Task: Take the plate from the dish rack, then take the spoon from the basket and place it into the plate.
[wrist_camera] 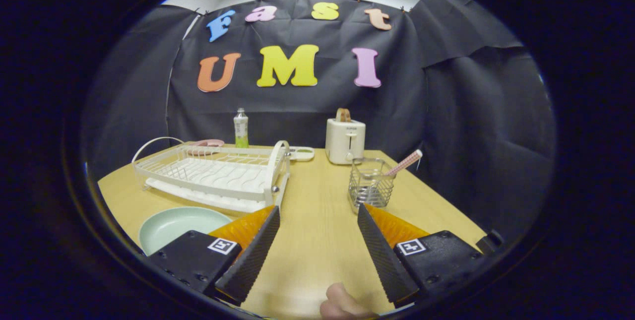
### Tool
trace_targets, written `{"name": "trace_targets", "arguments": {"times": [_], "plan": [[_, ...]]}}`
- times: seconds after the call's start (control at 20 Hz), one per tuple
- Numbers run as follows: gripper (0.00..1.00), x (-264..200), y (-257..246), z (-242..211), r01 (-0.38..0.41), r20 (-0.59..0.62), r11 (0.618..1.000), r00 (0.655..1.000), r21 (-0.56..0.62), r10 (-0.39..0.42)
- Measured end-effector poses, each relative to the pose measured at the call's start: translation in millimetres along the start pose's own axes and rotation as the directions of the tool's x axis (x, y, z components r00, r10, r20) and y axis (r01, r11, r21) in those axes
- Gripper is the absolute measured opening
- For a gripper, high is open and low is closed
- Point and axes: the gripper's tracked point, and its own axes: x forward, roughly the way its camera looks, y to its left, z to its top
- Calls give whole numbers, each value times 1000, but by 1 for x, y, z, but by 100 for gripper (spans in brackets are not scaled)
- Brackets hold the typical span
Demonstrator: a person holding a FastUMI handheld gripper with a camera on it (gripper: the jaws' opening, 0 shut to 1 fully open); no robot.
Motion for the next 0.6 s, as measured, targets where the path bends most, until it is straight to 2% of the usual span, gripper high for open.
{"name": "trace_targets", "arguments": {"times": [0.4, 0.6], "plan": [[100, 36, -71, 18, 30, 42, 995, 999, 98, -34], [100, 67, -95, 29, -7, 43, 989, 999, 150, 1]]}}
